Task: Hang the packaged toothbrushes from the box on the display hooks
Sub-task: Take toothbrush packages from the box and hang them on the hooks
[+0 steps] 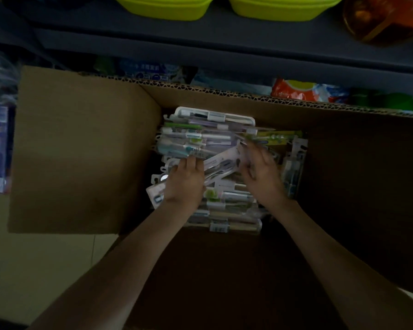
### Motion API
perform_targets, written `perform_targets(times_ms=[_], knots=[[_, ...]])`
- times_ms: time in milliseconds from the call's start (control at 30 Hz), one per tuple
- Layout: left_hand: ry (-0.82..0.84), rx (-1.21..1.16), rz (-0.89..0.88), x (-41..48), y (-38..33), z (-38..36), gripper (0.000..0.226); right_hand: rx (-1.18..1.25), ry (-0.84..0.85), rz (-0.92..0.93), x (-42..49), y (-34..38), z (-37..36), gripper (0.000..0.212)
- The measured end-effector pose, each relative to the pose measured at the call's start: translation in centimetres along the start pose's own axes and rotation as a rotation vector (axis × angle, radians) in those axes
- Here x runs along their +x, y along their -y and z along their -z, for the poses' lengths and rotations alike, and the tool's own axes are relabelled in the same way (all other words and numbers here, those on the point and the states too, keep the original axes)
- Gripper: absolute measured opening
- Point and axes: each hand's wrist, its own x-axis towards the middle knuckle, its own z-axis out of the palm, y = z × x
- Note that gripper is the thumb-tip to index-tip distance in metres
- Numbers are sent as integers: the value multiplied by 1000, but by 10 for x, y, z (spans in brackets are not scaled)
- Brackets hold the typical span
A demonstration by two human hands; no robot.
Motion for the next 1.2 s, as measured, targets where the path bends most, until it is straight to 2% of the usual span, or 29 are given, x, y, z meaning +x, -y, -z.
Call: perform_targets(times_ms=[67, 133, 300, 400, 533, 633, 733, 800, 833, 933, 1033, 1067, 1133, 1200], knots=[[40, -62, -44, 3, 10, -1, 63, 39, -22, -97, 21, -2, -1, 57], [74, -118, -56, 3, 16, -4, 65, -26, -23, -146, 46, -5, -4, 59], [95, -225, -18, 2, 15, -11, 67, -448, 111, -211, 82, -8, -9, 51], [95, -202, 0, 1, 12, -11, 66, -617, 86, -144, 81, -2, -1, 45], [66, -125, -50, -8, 9, -5, 66, -486, -35, -105, 59, 11, 19, 40], [78, -110, -75, -27, 11, 7, 67, -355, -122, -184, 24, 21, 40, 28], [54, -233, 19, -49, 23, 24, 62, -248, -56, -265, -4, 24, 59, 33], [-23, -366, 123, -61, 33, 32, 58, -245, 40, -268, -15, 26, 65, 41], [-65, -449, 193, -66, 37, 36, 54, -242, 83, -270, -19, 29, 67, 39], [-174, -624, 322, -72, 38, 43, 50, -310, 155, -91, -30, 37, 63, 32], [-174, -583, 302, -68, 33, 45, 49, -322, 535, -113, -30, 44, 54, 51], [-147, -541, 297, -65, 31, 44, 51, -413, 583, -48, -28, 41, 49, 51], [-78, -482, 303, -59, 30, 39, 55, -613, 552, 139, -21, 38, 39, 47], [-13, -479, 337, -53, 30, 31, 56, -744, 446, 234, -8, 35, 39, 68]])
